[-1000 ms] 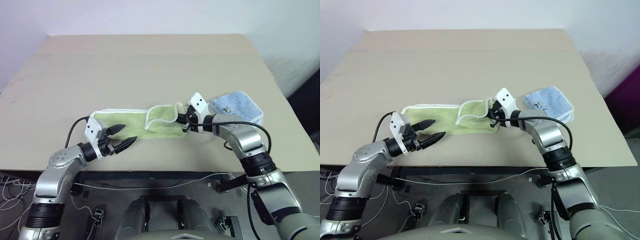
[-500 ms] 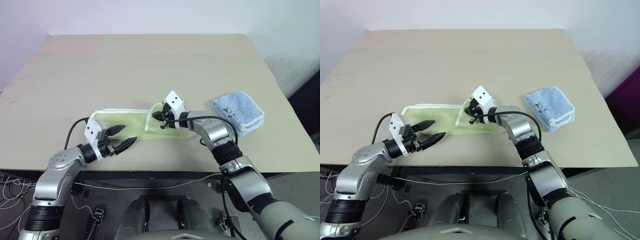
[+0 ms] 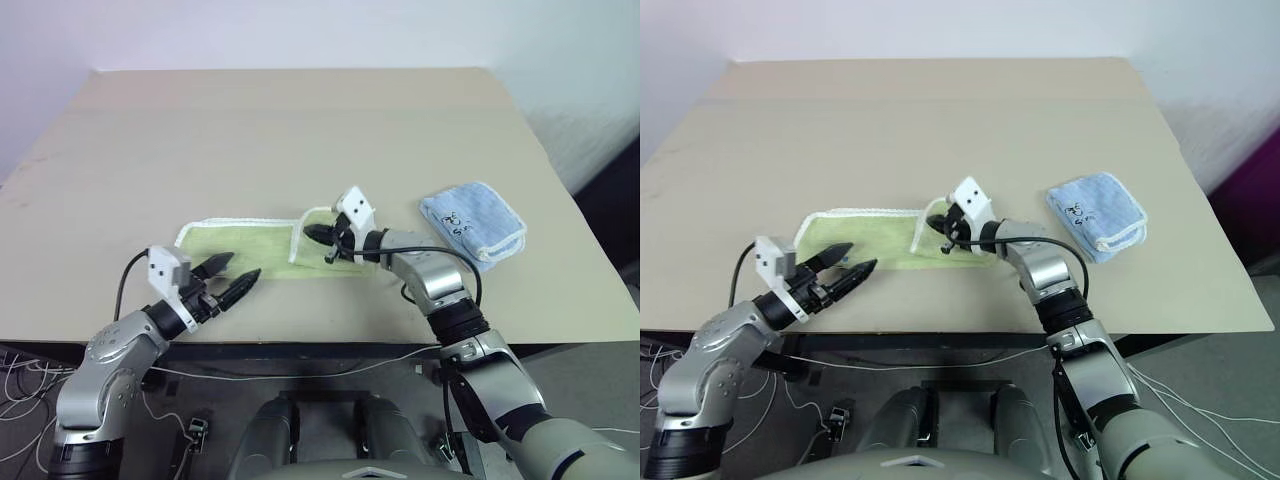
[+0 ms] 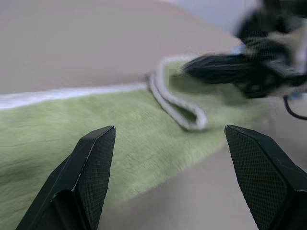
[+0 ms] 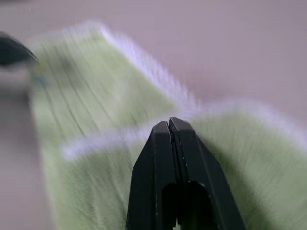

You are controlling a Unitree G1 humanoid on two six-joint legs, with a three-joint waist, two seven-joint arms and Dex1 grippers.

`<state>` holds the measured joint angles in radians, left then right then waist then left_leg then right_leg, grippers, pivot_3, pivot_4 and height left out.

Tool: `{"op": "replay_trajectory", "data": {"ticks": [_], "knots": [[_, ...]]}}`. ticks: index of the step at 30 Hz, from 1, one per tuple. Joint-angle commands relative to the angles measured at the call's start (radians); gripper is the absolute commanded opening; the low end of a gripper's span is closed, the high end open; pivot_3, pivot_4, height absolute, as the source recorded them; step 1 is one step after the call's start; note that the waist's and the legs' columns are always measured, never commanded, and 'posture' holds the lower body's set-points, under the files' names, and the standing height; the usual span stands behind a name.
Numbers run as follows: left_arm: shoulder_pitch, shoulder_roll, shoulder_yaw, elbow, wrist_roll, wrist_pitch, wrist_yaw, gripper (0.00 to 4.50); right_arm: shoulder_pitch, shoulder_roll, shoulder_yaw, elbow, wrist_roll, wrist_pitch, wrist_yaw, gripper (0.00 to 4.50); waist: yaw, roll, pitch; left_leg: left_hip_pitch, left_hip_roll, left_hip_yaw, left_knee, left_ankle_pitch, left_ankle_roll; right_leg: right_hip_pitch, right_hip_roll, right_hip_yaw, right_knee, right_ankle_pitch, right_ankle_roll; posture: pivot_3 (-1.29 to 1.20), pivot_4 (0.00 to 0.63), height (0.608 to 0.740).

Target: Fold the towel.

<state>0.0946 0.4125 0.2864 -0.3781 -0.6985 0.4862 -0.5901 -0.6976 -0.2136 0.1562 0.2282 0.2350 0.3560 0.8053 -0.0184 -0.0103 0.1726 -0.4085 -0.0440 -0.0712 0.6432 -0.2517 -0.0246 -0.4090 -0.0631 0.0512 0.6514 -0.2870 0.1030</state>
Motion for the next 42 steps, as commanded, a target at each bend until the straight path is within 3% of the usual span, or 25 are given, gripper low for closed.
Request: {"op": "replay_trajectory", "data": {"ticks": [1,4,5,7,14,23,31,34,42], "knots": [[0.064,-0.061,0.096,-0.140,-0.169,0.077,0.158,3.80,-0.035,-0.057,-0.056,-0.159,0.074,0.025,0.056,0.02,0.001,0.000,0.000,0.000,0.000,0.000,0.000,0.000,0.000,0.000,0.000,0.000,0.000,0.000,0.000,0.00,0.150,0.740],[0.131,-0.121,0.129,-0.207,-0.272,0.126,0.298,3.80,-0.040,-0.110,-0.070,-0.179,0.080,0.024,0.081,0.02,0.003,0.000,0.000,0.000,0.000,-0.002,0.000,0.000,0.000,0.002,0.000,0.000,-0.001,0.000,0.000,0.00,0.150,0.740],[0.145,-0.134,0.136,-0.220,-0.299,0.134,0.334,4.18,-0.041,-0.120,-0.070,-0.177,0.079,0.019,0.085,0.00,0.003,-0.001,0.000,0.000,0.000,-0.002,0.000,0.000,0.000,0.002,0.000,-0.001,-0.001,0.000,0.000,0.00,0.150,0.740],[0.165,-0.175,0.152,-0.233,-0.373,0.143,0.425,4.49,-0.042,-0.134,-0.071,-0.163,0.078,0.011,0.092,0.00,0.003,-0.001,0.000,0.000,0.000,-0.002,0.001,0.000,0.000,0.002,-0.001,-0.001,-0.001,0.000,0.000,0.00,0.150,0.740],[0.099,-0.298,0.174,-0.189,-0.562,0.094,0.760,4.49,-0.041,-0.144,-0.069,-0.129,0.071,-0.009,0.102,0.00,0.007,-0.001,0.000,0.000,0.000,-0.002,0.001,0.000,0.000,0.003,0.000,-0.001,-0.002,0.000,0.000,0.00,0.150,0.740],[-0.047,-0.307,0.206,-0.043,-0.679,0.050,1.036,4.49,-0.032,-0.146,-0.079,-0.134,0.068,-0.019,0.078,0.00,0.006,-0.001,0.000,0.000,-0.001,-0.002,0.002,0.000,0.000,0.003,0.000,-0.002,-0.002,0.000,0.000,0.00,0.150,0.740],[-0.120,-0.276,0.173,0.049,-0.711,0.075,1.068,4.49,0.010,-0.164,-0.095,-0.171,0.075,-0.006,0.048,0.00,0.012,-0.001,0.000,0.001,-0.002,-0.004,0.003,0.001,-0.001,0.004,0.000,-0.003,-0.002,0.000,0.000,0.00,0.150,0.740],[-0.143,-0.267,0.169,0.073,-0.721,0.080,1.057,3.94,0.050,-0.173,-0.090,-0.209,0.080,0.009,0.042,0.00,0.012,0.000,0.000,0.001,-0.002,-0.004,0.003,0.001,-0.001,0.005,0.001,-0.004,-0.002,0.000,0.000,0.00,0.150,0.740],[-0.165,-0.269,0.175,0.089,-0.744,0.069,1.025,1.19,0.122,-0.181,-0.085,-0.274,0.079,0.036,0.026,0.00,0.008,-0.001,0.000,0.000,-0.003,-0.005,0.003,0.001,-0.001,0.005,0.000,-0.004,-0.002,0.000,0.000,0.00,0.150,0.740]]}}
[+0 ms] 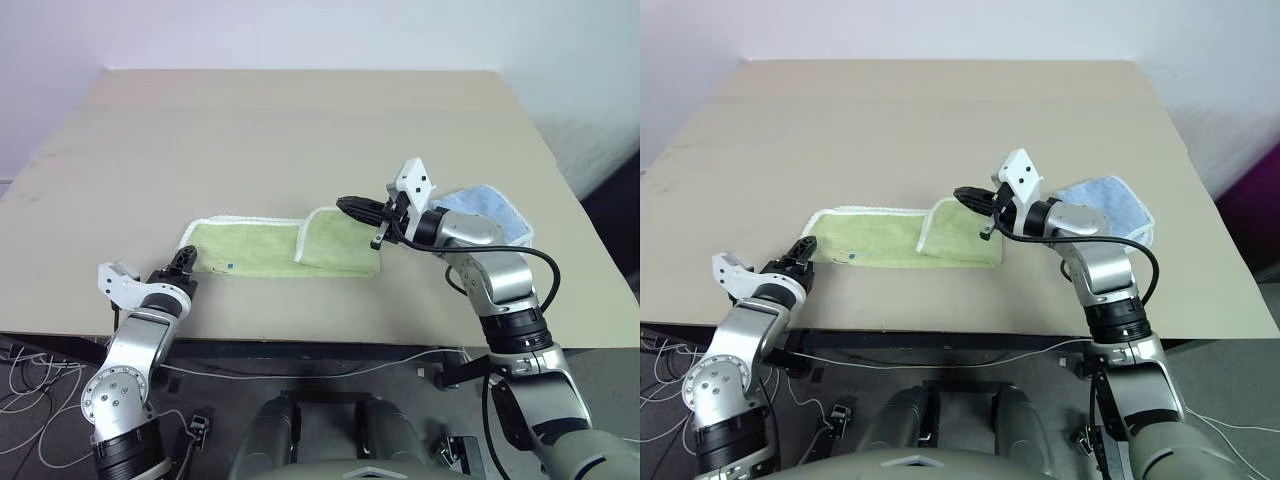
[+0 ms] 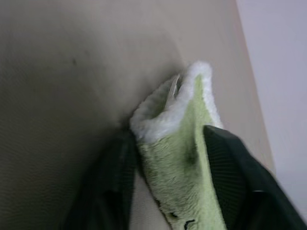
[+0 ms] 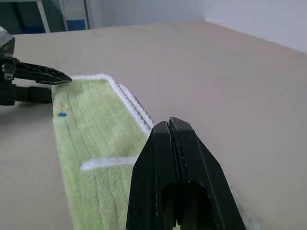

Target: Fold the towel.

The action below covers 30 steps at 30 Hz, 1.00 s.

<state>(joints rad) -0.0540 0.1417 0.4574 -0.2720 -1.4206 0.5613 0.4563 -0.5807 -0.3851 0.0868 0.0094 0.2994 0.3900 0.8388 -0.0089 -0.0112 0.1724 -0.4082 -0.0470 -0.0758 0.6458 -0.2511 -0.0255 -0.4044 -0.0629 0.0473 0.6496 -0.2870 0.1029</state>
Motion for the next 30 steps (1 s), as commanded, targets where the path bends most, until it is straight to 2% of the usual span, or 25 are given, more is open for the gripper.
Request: {"op": "replay_trajectory", "data": {"ticks": [1,3,4,10,15,19,24,27,30], "knots": [[-0.018,0.003,0.006,-0.015,-0.024,-0.010,-0.027,0.81,0.010,-0.010,-0.015,-0.059,0.014,0.004,-0.009,0.00,-0.002,0.000,0.000,0.000,0.000,0.000,0.000,0.000,0.000,0.000,0.000,0.000,0.000,0.000,0.000,0.00,0.150,0.740],[-0.021,0.003,0.014,-0.013,-0.027,-0.022,-0.038,0.12,0.020,-0.011,-0.014,-0.068,0.014,0.008,-0.013,0.00,-0.002,0.000,0.000,0.000,0.000,0.000,0.000,0.000,0.000,0.000,0.000,0.000,0.000,0.000,0.000,0.00,0.150,0.740],[-0.022,0.002,0.017,-0.013,-0.026,-0.026,-0.041,0.02,0.023,-0.012,-0.014,-0.070,0.014,0.009,-0.013,0.00,-0.002,0.000,0.000,0.000,0.000,0.000,0.000,0.000,0.000,0.000,0.000,0.000,0.000,0.000,0.000,0.00,0.150,0.740],[-0.032,0.056,0.080,-0.011,-0.011,-0.076,-0.118,0.02,0.041,-0.020,-0.017,-0.081,0.013,0.020,-0.022,0.00,-0.002,0.000,0.000,0.000,0.001,0.000,0.000,0.000,0.000,0.000,0.000,0.000,0.000,0.000,0.000,0.00,0.150,0.740],[-0.040,0.157,0.156,0.017,-0.002,-0.095,-0.207,0.02,0.047,-0.034,-0.028,-0.084,0.013,0.023,-0.033,0.00,-0.004,0.000,0.000,0.000,0.001,0.000,-0.001,0.000,0.000,-0.001,0.000,0.000,0.000,0.000,0.000,0.00,0.150,0.740],[-0.030,0.246,0.159,0.002,0.030,-0.069,-0.292,0.02,0.052,-0.048,-0.041,-0.078,0.014,0.023,-0.040,0.00,-0.003,0.000,0.000,0.000,0.001,0.000,-0.001,0.000,0.000,-0.001,0.000,0.000,0.000,0.000,0.000,0.00,0.150,0.740],[-0.054,0.351,0.055,-0.084,0.103,-0.009,-0.448,0.02,0.061,-0.054,-0.049,-0.074,0.010,0.020,-0.055,0.00,-0.001,0.000,0.000,0.000,0.001,0.000,-0.001,0.000,0.000,0.000,0.000,0.000,-0.001,0.000,0.000,0.00,0.150,0.740],[-0.079,0.401,-0.058,-0.137,0.171,0.035,-0.558,0.02,0.065,-0.053,-0.051,-0.075,0.011,0.019,-0.066,0.00,-0.002,0.000,0.000,0.000,0.000,0.000,-0.001,0.000,0.000,0.000,0.000,0.000,-0.001,0.000,0.000,0.00,0.150,0.740],[-0.115,0.452,-0.224,-0.194,0.297,0.068,-0.675,0.02,0.072,-0.052,-0.054,-0.078,0.011,0.018,-0.078,0.00,-0.004,0.000,0.001,0.000,0.000,0.000,-0.002,0.000,0.000,-0.001,0.000,0.000,-0.001,0.000,0.000,0.00,0.150,0.740]]}}
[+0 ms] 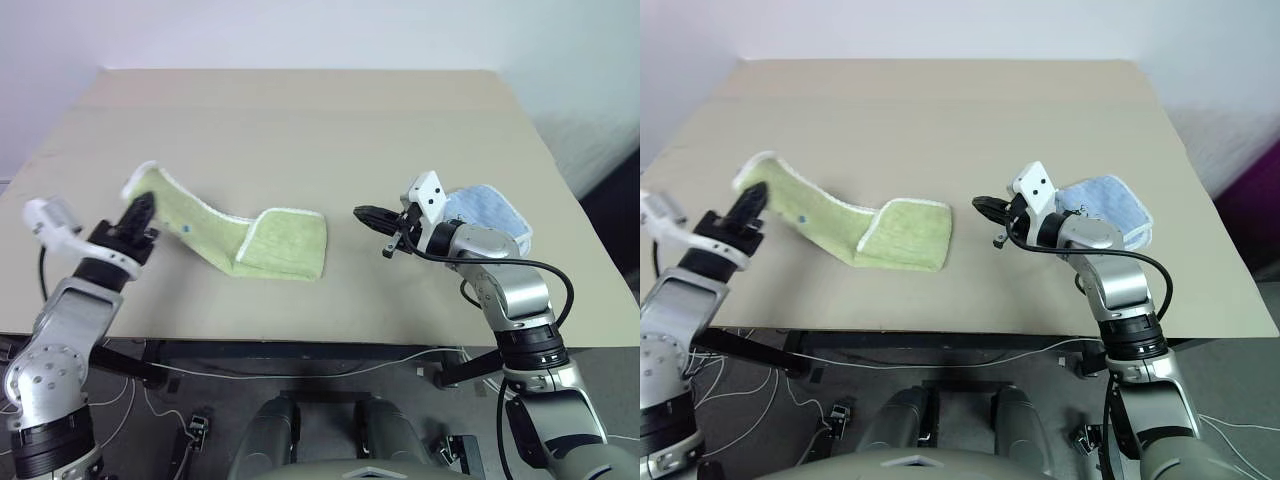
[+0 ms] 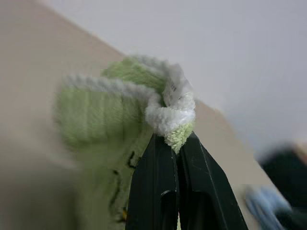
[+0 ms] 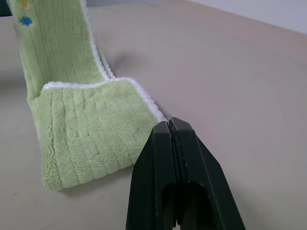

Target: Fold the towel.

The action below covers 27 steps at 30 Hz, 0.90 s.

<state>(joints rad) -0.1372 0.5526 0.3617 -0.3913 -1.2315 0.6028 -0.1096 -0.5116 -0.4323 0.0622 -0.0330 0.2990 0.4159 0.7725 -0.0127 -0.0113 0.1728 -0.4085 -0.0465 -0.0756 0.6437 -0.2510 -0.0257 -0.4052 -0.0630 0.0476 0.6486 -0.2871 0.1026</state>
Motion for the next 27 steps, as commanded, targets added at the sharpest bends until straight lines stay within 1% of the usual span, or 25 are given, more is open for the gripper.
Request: {"op": "replay_trajectory", "data": {"ticks": [1,5,9,15,20,21,22,23,27], "knots": [[-0.046,0.054,-0.178,-0.083,0.151,0.032,-0.144,0.02,0.005,-0.004,-0.030,-0.036,0.012,-0.008,-0.015,0.00,0.000,0.001,0.000,0.000,0.000,0.000,0.000,0.000,0.000,0.000,0.000,0.000,0.000,0.000,0.000,0.00,0.150,0.740],[-0.108,0.085,-0.371,-0.084,0.337,0.025,-0.275,0.02,0.016,-0.006,-0.038,-0.044,0.010,-0.010,-0.033,0.00,-0.002,0.001,0.001,0.000,0.000,0.001,-0.001,0.000,0.000,-0.001,0.001,0.001,0.000,0.000,0.000,0.00,0.150,0.740],[-0.134,0.116,-0.499,-0.053,0.524,-0.004,-0.363,0.02,0.032,-0.012,-0.051,-0.063,0.013,-0.005,-0.048,0.00,-0.002,0.002,0.001,0.000,0.000,0.001,-0.001,0.000,0.000,-0.001,0.001,0.001,0.000,0.000,0.000,0.00,0.150,0.740],[-0.134,0.110,-0.534,-0.019,0.652,-0.006,-0.418,0.02,0.054,-0.015,-0.058,-0.089,0.017,0.002,-0.062,0.00,-0.001,0.003,0.002,0.000,0.000,0.001,-0.001,0.000,0.000,-0.001,0.000,0.001,0.000,0.000,0.000,0.00,0.150,0.740],[-0.119,0.078,-0.513,-0.032,0.657,0.010,-0.448,0.02,0.055,-0.016,-0.057,-0.094,0.018,0.005,-0.064,0.00,-0.001,0.003,0.002,0.000,0.000,0.001,-0.001,0.000,0.000,-0.001,0.000,0.001,0.000,0.000,0.000,0.00,0.150,0.740],[-0.114,0.077,-0.505,-0.035,0.655,0.021,-0.449,0.44,0.053,-0.016,-0.056,-0.093,0.017,0.006,-0.063,0.00,-0.001,0.003,0.002,0.000,0.000,0.001,-0.001,0.000,0.000,-0.001,0.000,0.001,0.000,0.000,0.000,0.00,0.150,0.740],[-0.104,0.079,-0.496,-0.043,0.649,0.026,-0.458,0.63,0.050,-0.016,-0.055,-0.091,0.017,0.006,-0.061,0.00,-0.001,0.003,0.002,0.000,0.000,0.001,-0.001,0.000,0.000,-0.001,0.000,0.001,0.000,0.000,0.000,0.00,0.150,0.740],[-0.097,0.080,-0.488,-0.050,0.646,0.029,-0.464,0.92,0.047,-0.016,-0.053,-0.089,0.017,0.006,-0.059,0.00,-0.002,0.003,0.002,0.000,0.001,0.001,-0.001,0.000,0.000,-0.001,0.000,0.001,0.000,0.000,0.000,0.00,0.150,0.740],[-0.058,0.061,-0.399,-0.078,0.590,0.047,-0.458,2.32,0.038,-0.013,-0.043,-0.084,0.016,0.005,-0.052,0.00,-0.001,0.003,0.002,0.000,0.001,0.000,-0.001,0.000,0.000,-0.001,0.000,0.001,0.000,0.000,0.000,0.00,0.150,0.740]]}}
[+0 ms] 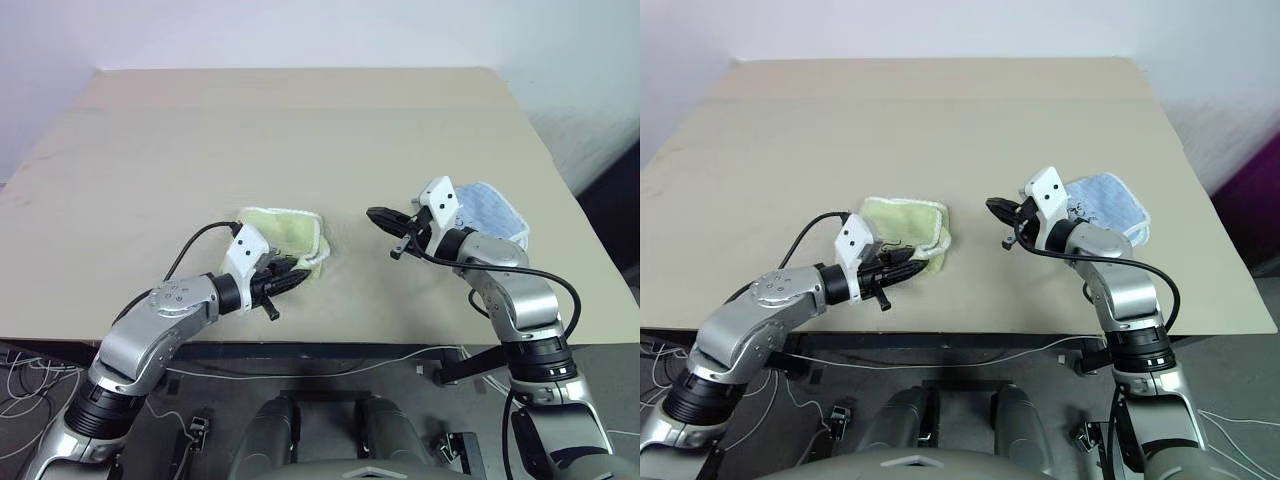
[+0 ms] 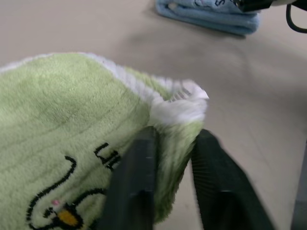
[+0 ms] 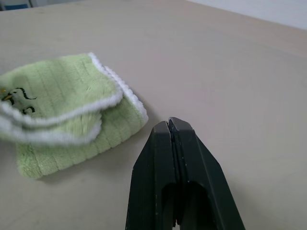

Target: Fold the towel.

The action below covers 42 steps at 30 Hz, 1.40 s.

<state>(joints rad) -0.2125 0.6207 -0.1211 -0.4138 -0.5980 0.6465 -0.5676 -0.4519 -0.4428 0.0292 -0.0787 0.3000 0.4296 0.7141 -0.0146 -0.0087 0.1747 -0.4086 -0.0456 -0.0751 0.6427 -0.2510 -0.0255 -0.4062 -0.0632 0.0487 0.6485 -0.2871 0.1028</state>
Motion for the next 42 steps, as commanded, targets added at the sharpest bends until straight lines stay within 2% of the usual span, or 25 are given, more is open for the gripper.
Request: {"op": "replay_trajectory", "data": {"ticks": [1,4,9,12,13,17,21,28,34,38,42], "knots": [[0.032,-0.008,0.111,-0.062,-0.060,0.010,-0.001,2.64,-0.024,-0.001,-0.008,-0.037,0.015,-0.008,0.008,0.00,0.001,0.000,0.000,0.000,0.000,0.000,0.000,0.000,0.000,0.000,0.000,0.000,0.000,0.000,0.000,0.00,0.150,0.740],[0.065,-0.022,0.192,-0.089,-0.147,0.029,-0.011,3.63,-0.029,0.002,-0.003,-0.038,0.016,-0.006,0.012,0.00,0.001,0.000,0.000,0.000,0.000,0.000,0.000,0.000,0.000,0.000,0.000,0.000,0.000,0.000,0.000,0.00,0.150,0.740],[0.068,-0.053,0.342,-0.077,-0.245,0.039,0.039,3.63,-0.049,0.020,0.016,-0.055,0.031,0.011,0.027,0.00,0.001,0.000,0.000,0.000,0.000,0.000,0.000,0.000,0.000,0.000,-0.001,0.000,0.000,0.000,0.000,0.00,0.150,0.740],[0.019,-0.065,0.392,-0.002,-0.224,0.029,0.097,3.04,-0.080,0.050,0.042,-0.056,0.040,0.033,0.028,0.00,0.001,0.000,0.000,0.000,0.000,-0.001,0.001,0.000,0.000,0.000,0.000,0.000,0.000,0.000,0.000,0.00,0.150,0.740],[0.005,-0.057,0.380,0.015,-0.190,0.014,0.089,2.69,-0.100,0.069,0.059,-0.044,0.035,0.035,0.023,0.00,0.001,0.000,0.000,0.000,0.000,-0.001,0.001,0.000,0.000,0.000,0.000,-0.001,0.000,0.000,0.000,0.00,0.150,0.740],[-0.045,-0.050,0.315,0.070,-0.102,-0.034,0.048,1.30,-0.174,0.148,0.121,0.023,0.009,0.032,0.016,0.00,-0.002,0.000,0.000,0.000,0.000,0.000,0.000,0.000,0.000,0.000,0.001,-0.001,0.001,0.000,0.000,0.00,0.150,0.740],[-0.042,-0.017,0.186,0.147,0.049,-0.096,-0.019,0.04,-0.193,0.207,0.185,0.126,-0.025,0.015,0.020,0.00,0.002,0.000,0.000,0.000,-0.001,-0.001,0.000,0.000,0.000,0.000,0.001,-0.001,0.000,0.000,0.000,0.00,0.150,0.740],[-0.002,0.003,0.017,0.319,0.282,-0.236,-0.087,0.04,-0.158,0.251,0.268,0.334,-0.120,-0.037,0.014,0.00,-0.001,0.000,0.000,0.000,-0.001,0.000,0.000,0.000,-0.001,-0.002,0.000,-0.001,0.001,0.000,0.000,0.00,0.150,0.740],[-0.004,-0.022,0.012,0.371,0.327,-0.277,-0.096,0.04,-0.127,0.242,0.279,0.368,-0.167,-0.081,0.027,0.00,0.000,0.001,-0.001,0.001,-0.001,-0.001,-0.001,0.000,-0.001,0.000,0.000,-0.001,0.001,0.000,0.000,0.00,0.150,0.740],[0.008,-0.054,0.089,0.331,0.255,-0.267,-0.104,0.04,-0.101,0.222,0.266,0.312,-0.176,-0.123,0.038,0.00,0.001,0.001,-0.002,0.001,-0.001,-0.001,0.000,0.000,-0.001,0.001,-0.001,-0.001,0.001,0.000,0.000,0.00,0.150,0.740],[-0.033,-0.130,0.307,0.249,0.006,-0.127,-0.030,0.04,-0.085,0.191,0.193,0.168,-0.103,-0.116,0.072,0.00,0.000,0.000,-0.001,0.000,-0.001,-0.001,0.000,0.000,-0.001,-0.001,0.000,-0.001,0.002,0.000,0.000,0.00,0.150,0.740]]}}
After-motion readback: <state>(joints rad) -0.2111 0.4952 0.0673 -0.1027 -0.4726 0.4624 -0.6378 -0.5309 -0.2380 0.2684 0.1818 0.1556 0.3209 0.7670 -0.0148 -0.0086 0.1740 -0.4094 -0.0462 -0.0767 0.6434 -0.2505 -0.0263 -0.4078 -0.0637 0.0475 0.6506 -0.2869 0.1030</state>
